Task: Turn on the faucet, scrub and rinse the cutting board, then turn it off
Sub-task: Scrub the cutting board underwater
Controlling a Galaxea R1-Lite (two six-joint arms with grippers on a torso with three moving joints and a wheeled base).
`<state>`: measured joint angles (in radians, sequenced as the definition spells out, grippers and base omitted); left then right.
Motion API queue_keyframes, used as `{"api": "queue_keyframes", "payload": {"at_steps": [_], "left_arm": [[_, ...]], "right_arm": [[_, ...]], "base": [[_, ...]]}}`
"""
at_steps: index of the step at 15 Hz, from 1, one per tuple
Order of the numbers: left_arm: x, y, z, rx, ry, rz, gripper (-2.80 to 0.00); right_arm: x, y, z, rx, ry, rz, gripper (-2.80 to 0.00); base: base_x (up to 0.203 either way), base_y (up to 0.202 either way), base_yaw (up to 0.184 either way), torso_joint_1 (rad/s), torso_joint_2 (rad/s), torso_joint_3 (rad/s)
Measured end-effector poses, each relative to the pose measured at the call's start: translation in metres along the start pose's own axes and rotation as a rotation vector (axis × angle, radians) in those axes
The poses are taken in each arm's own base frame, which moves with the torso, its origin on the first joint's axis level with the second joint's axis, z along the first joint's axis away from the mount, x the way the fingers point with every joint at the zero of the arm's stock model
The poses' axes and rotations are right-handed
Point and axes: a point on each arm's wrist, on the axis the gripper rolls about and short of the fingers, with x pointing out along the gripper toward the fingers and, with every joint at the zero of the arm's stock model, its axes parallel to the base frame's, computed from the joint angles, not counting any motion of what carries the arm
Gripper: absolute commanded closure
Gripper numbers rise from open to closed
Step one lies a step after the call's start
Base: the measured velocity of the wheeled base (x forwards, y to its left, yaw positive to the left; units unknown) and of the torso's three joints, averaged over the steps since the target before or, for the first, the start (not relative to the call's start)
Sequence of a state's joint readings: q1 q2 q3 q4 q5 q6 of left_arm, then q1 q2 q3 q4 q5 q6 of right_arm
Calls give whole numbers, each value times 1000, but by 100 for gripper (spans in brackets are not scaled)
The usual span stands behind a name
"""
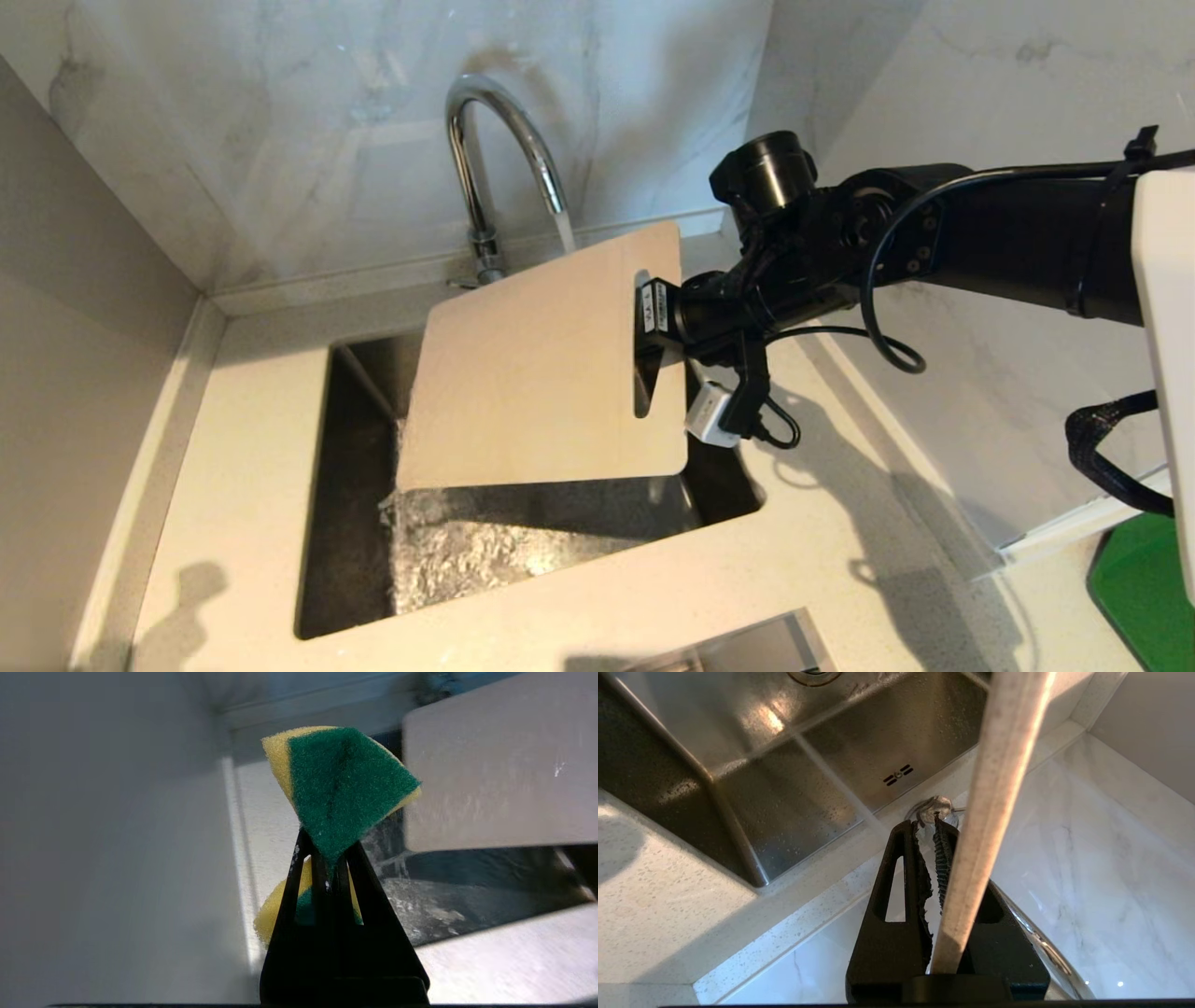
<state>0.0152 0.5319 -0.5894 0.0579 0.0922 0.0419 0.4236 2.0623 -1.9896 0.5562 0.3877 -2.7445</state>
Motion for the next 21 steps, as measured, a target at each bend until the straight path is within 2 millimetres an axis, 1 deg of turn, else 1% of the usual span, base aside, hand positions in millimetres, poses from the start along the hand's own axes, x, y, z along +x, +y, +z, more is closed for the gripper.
{"api": "queue_keyframes", "payload": {"at_steps": [3,5,7,9,12,17,19,21], "left_arm": [[40,2,29,21,48,114,0],[68,5,43,44,54,162,0],[97,9,54,67,50,195,0],[126,12,60,74,76,206,0],[170,14,56,77,150,202,0],[248,8,38,84,271,159,0],[274,-3,28,78,311,126,0],[287,-24,17,37,352,63,0]], "right_arm": [[-1,-1,0,-1,-2,-2,0],[-2,-1,1,1,-4,1,0],[-4,-2,0,-1,1,0,0],[-5,-3,0,-2,3,-2,0],[-7,-4,0,-2,3,-1,0],[-8,-4,1,1,-4,1,0],[-8,-6,1,-2,-6,-2,0],[-8,-8,2,-5,-8,-6,0]], "base": [[0,0,0,0,0,0],[0,0,0,0,0,0],[0,0,0,0,0,0],[0,0,0,0,0,0],[0,0,0,0,0,0],[0,0,0,0,0,0],[0,0,0,0,0,0],[0,0,0,0,0,0]]}}
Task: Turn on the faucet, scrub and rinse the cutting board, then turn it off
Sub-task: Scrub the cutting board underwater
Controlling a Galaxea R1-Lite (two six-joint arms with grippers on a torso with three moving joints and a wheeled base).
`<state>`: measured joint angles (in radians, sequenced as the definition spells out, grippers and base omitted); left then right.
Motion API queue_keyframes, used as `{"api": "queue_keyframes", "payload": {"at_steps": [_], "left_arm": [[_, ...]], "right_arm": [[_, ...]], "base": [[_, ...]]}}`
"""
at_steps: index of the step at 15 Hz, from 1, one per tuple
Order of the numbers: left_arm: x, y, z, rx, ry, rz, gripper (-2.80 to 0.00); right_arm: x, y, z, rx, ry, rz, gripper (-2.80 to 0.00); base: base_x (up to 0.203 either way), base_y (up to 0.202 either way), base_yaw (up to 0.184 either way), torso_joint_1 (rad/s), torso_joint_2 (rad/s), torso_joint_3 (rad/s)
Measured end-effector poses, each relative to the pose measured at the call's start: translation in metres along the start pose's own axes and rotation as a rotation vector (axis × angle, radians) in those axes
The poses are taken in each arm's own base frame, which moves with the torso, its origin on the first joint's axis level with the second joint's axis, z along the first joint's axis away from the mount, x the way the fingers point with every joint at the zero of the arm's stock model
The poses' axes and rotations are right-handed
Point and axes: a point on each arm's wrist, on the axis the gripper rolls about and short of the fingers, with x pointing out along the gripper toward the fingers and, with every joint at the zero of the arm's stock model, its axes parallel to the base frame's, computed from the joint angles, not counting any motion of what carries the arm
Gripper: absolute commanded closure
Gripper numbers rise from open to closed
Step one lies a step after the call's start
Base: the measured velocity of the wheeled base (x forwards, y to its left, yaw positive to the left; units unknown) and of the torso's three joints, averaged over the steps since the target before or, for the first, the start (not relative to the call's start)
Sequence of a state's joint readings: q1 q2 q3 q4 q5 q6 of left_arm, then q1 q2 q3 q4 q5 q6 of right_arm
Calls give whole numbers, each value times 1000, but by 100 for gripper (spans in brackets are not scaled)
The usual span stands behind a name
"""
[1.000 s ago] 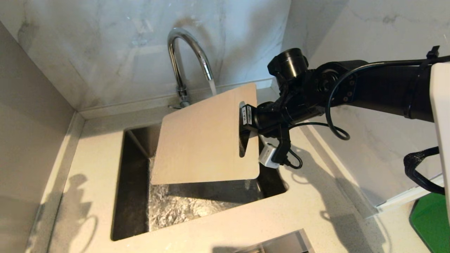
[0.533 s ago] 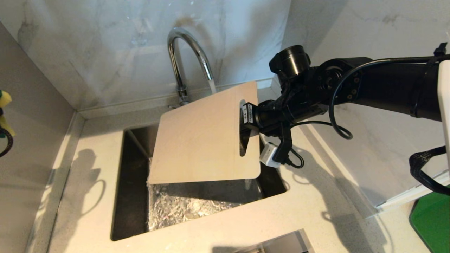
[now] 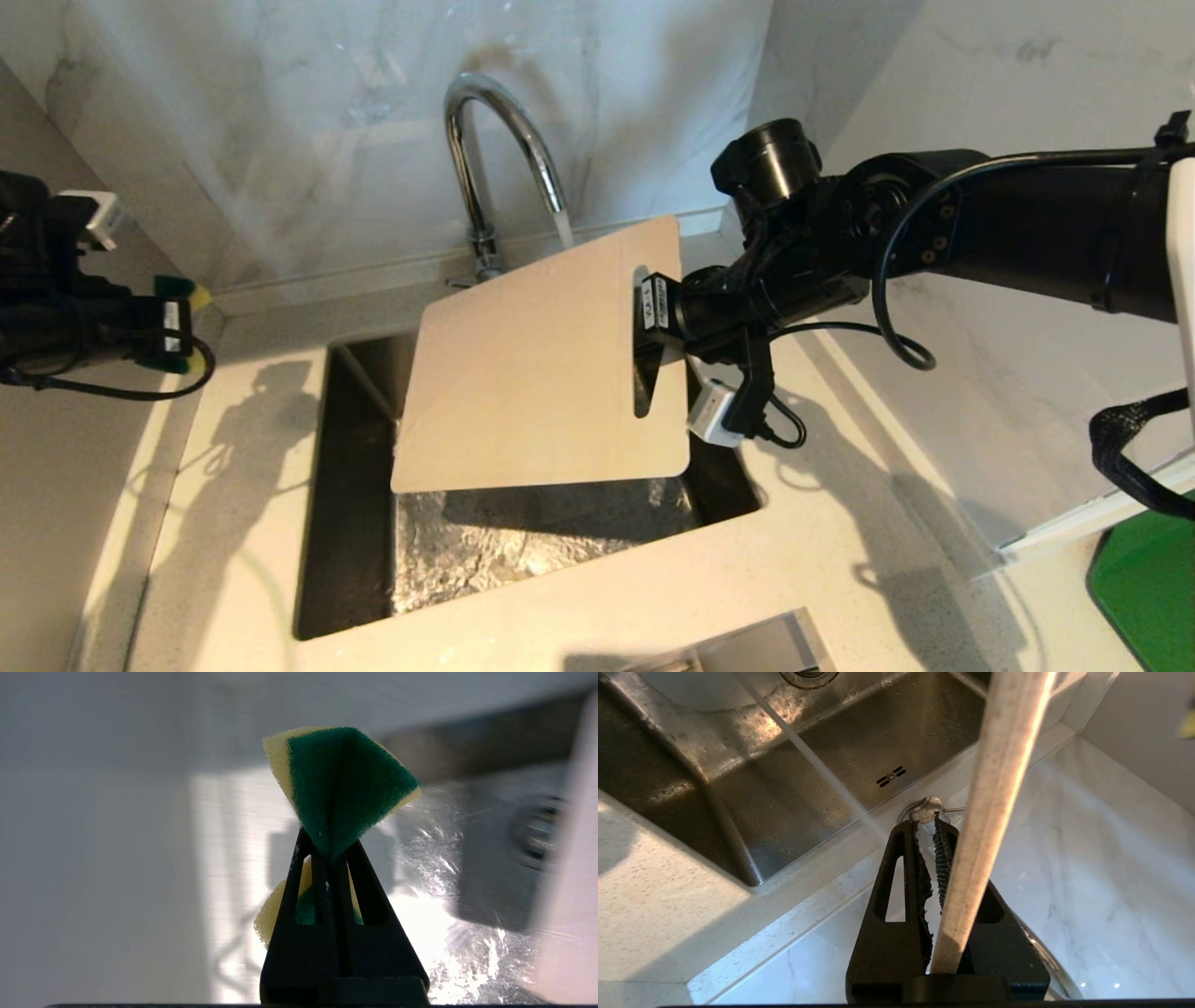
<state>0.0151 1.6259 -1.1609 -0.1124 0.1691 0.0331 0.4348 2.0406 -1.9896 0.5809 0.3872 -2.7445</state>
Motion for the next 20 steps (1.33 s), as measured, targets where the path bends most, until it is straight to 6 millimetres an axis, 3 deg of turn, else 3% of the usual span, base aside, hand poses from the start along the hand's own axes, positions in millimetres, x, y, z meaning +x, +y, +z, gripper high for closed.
{"api": "queue_keyframes", "payload": {"at_steps": [4,7,10,14,20], "left_arm": [[1,-53,-7,-59,54,-168,0],[-12,-85,-1,-128,55,-303,0],[-27,-113,3,-186,73,-433,0],[-32,-126,5,-195,72,-476,0],[-55,-147,23,-253,59,-567,0]], "right_arm": [[2,-2,2,-2,-10,-3,0],[2,-3,3,-1,-18,-3,0],[2,-17,11,-16,-54,-21,0],[9,-38,26,-44,-111,-53,0],[11,-42,34,-45,-144,-49,0]], "base": [[0,0,0,0,0,0],[0,0,0,0,0,0],[0,0,0,0,0,0],[0,0,0,0,0,0],[0,0,0,0,0,0]]}}
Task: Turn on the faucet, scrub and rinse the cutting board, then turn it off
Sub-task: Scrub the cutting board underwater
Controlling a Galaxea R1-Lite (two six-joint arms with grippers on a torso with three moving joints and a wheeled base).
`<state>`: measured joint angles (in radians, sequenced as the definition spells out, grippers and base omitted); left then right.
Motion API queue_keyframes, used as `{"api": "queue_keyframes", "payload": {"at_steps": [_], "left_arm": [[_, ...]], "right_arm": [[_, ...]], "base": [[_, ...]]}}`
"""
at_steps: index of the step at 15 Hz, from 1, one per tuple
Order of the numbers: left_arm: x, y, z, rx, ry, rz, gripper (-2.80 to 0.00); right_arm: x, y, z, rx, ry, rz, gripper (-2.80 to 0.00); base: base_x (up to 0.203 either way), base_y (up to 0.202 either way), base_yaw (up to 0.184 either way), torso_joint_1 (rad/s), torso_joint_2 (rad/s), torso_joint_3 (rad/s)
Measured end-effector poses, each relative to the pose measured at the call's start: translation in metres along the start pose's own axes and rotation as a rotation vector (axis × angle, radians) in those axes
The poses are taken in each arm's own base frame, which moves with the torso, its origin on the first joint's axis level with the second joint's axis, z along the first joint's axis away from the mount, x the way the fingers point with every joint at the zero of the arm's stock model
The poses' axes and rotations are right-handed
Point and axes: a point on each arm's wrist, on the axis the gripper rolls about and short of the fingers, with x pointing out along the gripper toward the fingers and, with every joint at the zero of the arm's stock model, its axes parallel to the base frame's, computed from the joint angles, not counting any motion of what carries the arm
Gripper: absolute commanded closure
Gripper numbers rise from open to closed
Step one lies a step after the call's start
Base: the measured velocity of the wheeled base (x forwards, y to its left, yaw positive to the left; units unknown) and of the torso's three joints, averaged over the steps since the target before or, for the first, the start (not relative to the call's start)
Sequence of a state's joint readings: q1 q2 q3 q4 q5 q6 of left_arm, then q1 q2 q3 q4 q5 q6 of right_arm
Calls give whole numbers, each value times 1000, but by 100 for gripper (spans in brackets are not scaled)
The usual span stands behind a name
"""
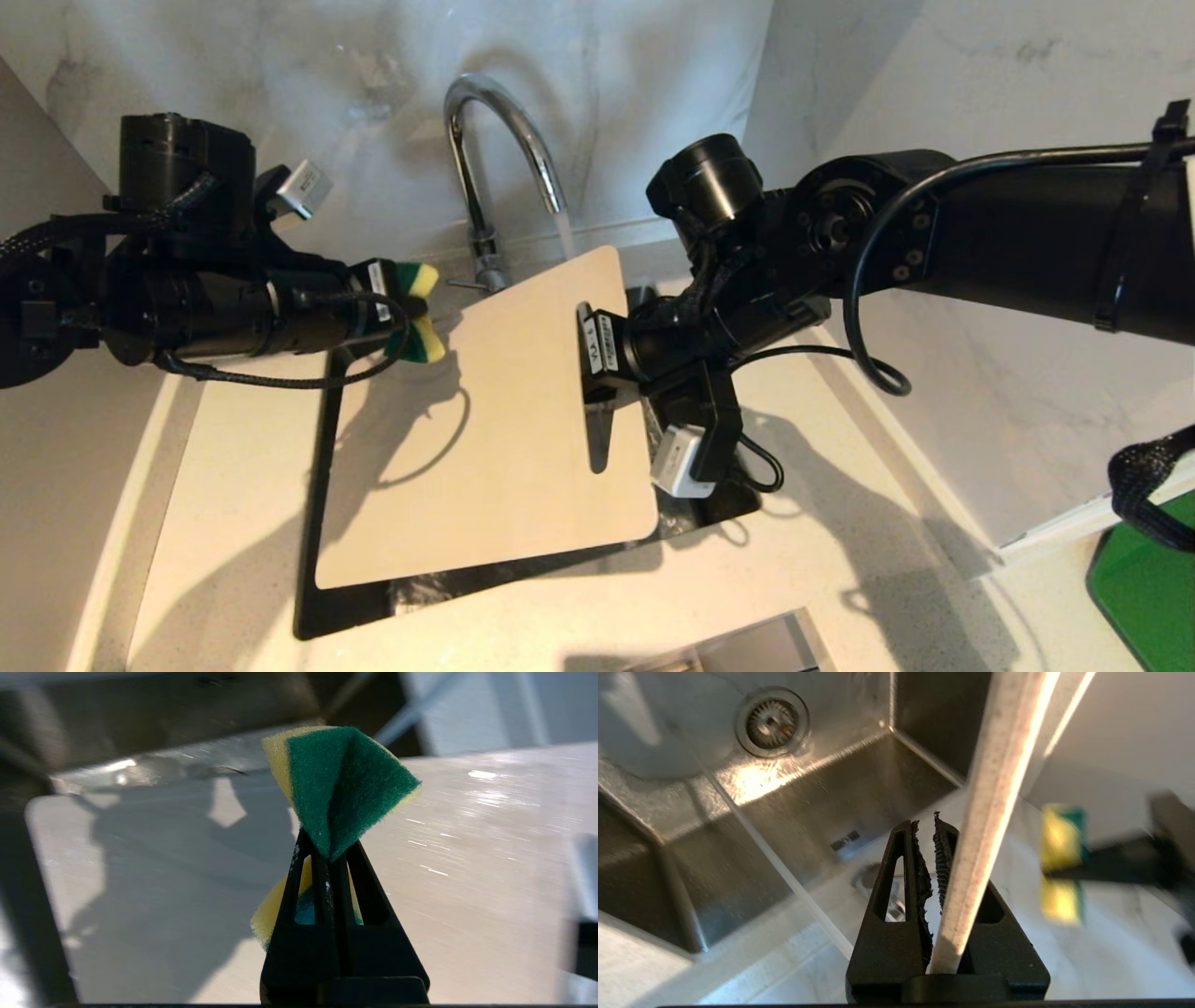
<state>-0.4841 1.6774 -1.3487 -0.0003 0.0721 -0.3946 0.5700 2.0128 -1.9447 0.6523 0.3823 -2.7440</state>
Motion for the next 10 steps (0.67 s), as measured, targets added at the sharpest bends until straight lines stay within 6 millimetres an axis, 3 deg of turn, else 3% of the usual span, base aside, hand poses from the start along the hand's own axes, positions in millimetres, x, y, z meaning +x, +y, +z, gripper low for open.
{"api": "queue_keyframes", "payload": {"at_steps": [5,10], "left_arm": [[-13,-50,-3,17,23,-141,0],[15,-58,-20,33,86,-135,0]], "right_arm": [[-3,-1,2,1,-4,1,0],[-22,-9,4,-9,16,-8,0]], "base": [[0,0,0,0,0,0],[0,0,0,0,0,0]]}}
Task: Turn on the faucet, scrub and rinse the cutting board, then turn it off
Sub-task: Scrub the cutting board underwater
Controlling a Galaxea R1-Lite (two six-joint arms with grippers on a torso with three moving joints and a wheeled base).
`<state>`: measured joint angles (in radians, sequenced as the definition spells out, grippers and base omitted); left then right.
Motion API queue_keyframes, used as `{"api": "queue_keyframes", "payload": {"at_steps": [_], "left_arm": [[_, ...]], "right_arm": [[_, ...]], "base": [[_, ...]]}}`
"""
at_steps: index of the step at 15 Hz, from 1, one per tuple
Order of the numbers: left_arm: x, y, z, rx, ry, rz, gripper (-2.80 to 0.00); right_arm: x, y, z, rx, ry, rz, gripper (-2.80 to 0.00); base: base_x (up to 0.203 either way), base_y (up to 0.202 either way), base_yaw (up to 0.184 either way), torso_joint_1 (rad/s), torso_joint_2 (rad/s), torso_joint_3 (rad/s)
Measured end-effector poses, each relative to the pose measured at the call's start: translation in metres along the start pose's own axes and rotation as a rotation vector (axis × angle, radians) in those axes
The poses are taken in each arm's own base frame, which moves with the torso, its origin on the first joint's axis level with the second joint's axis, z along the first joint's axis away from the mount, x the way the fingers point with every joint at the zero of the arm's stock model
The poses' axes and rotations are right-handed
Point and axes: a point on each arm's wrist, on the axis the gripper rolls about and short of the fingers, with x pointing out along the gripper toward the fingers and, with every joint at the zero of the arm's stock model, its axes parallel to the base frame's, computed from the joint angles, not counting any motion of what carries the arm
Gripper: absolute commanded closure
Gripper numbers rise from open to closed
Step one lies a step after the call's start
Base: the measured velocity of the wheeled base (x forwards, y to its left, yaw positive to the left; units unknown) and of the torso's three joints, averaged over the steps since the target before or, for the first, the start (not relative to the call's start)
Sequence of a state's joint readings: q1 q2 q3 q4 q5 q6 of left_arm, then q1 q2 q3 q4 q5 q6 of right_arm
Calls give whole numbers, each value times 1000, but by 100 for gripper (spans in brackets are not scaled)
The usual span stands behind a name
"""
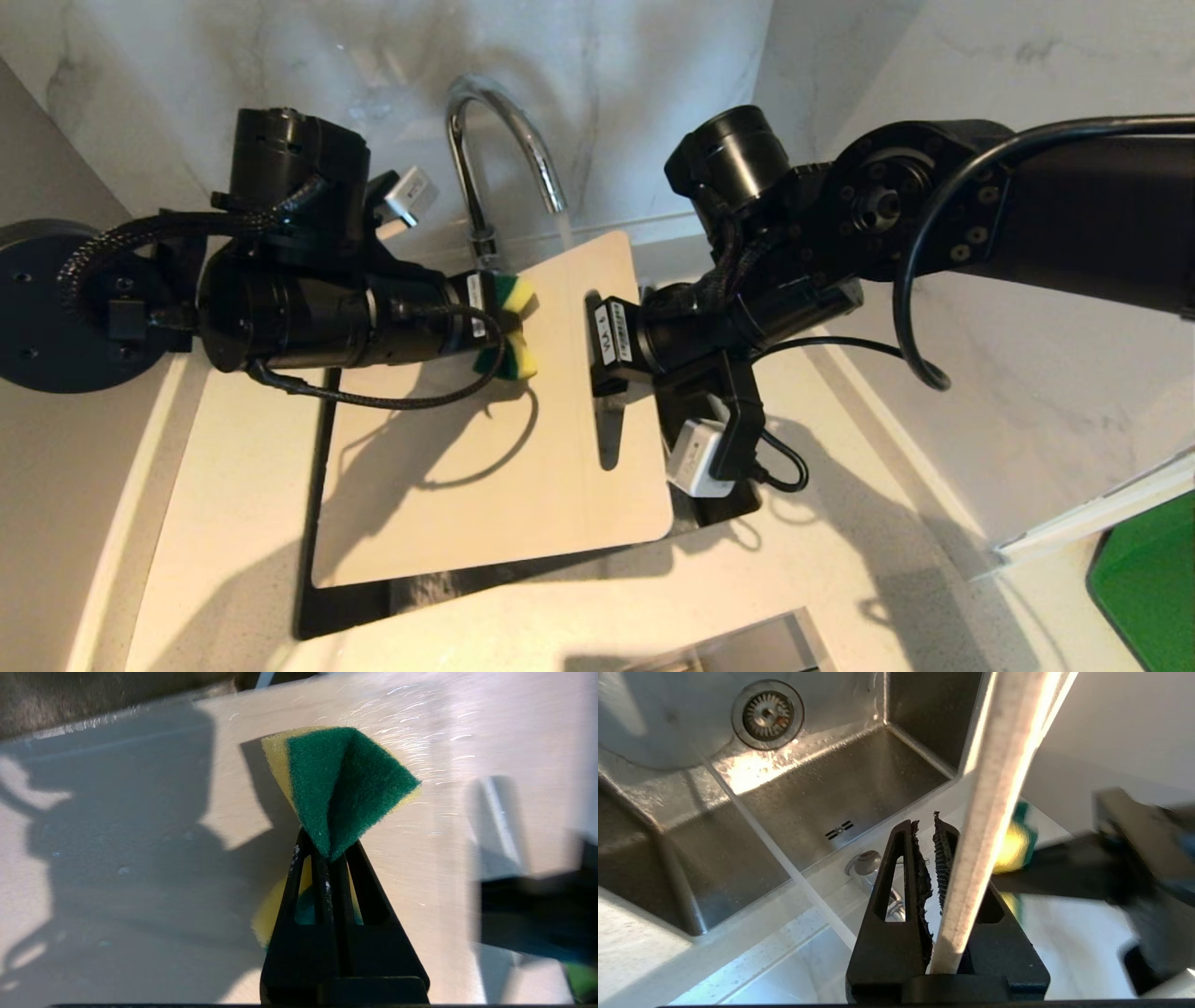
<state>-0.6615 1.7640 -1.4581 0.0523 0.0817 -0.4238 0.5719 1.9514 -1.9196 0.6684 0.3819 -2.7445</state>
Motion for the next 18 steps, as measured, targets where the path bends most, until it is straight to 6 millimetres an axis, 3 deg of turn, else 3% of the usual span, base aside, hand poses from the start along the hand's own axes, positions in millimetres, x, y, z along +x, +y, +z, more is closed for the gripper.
{"api": "queue_keyframes", "payload": {"at_steps": [7,18], "left_arm": [[20,47,-13,-32,67,128,0],[24,151,-32,-117,119,220,0]], "right_arm": [[-17,-6,4,-7,17,-5,0],[-36,-11,9,-8,20,-6,0]], "base": [[0,0,0,0,0,0],[0,0,0,0,0,0]]}}
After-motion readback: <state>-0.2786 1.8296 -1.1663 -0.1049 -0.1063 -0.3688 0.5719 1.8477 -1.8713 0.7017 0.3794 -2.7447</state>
